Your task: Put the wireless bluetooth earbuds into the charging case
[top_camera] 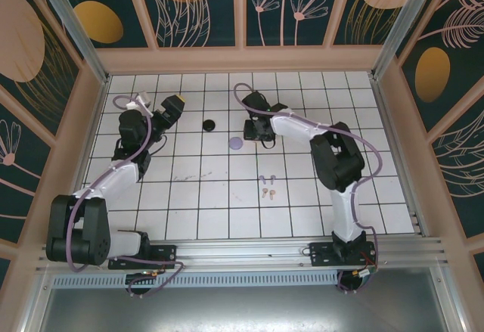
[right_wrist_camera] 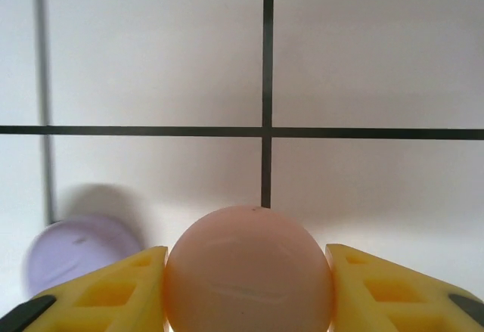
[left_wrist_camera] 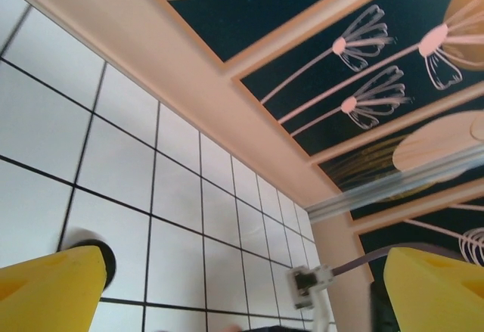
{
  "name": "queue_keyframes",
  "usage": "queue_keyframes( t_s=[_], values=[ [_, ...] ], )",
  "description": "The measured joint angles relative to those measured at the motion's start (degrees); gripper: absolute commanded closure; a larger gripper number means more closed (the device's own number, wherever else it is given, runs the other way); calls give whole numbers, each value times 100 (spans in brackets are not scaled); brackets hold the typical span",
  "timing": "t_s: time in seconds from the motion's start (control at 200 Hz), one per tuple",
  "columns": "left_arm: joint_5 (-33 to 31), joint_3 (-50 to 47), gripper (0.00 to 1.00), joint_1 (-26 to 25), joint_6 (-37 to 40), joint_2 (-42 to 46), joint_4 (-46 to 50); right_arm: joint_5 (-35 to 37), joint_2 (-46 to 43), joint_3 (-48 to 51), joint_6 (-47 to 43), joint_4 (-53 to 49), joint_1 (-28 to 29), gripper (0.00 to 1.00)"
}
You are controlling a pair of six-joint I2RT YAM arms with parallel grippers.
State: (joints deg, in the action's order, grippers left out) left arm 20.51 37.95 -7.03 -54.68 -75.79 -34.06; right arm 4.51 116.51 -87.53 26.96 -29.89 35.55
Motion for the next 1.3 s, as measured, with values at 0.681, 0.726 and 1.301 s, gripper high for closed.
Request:
queue_keyframes(
  t_s=[0.681,0.726,1.301],
  values=[
    [894,-584,24,-1668,616,-1117,-2796,-101,-2127,883,2800,1224,636,63],
    [883,-601,25,-1753,649,-1191,-2964,-48,-2127,883,3023,1283,730,63],
    [535,-1108,39,-1978,684,-1661,-4468,254,-2120,883,4157,1482,966,63]
  ],
)
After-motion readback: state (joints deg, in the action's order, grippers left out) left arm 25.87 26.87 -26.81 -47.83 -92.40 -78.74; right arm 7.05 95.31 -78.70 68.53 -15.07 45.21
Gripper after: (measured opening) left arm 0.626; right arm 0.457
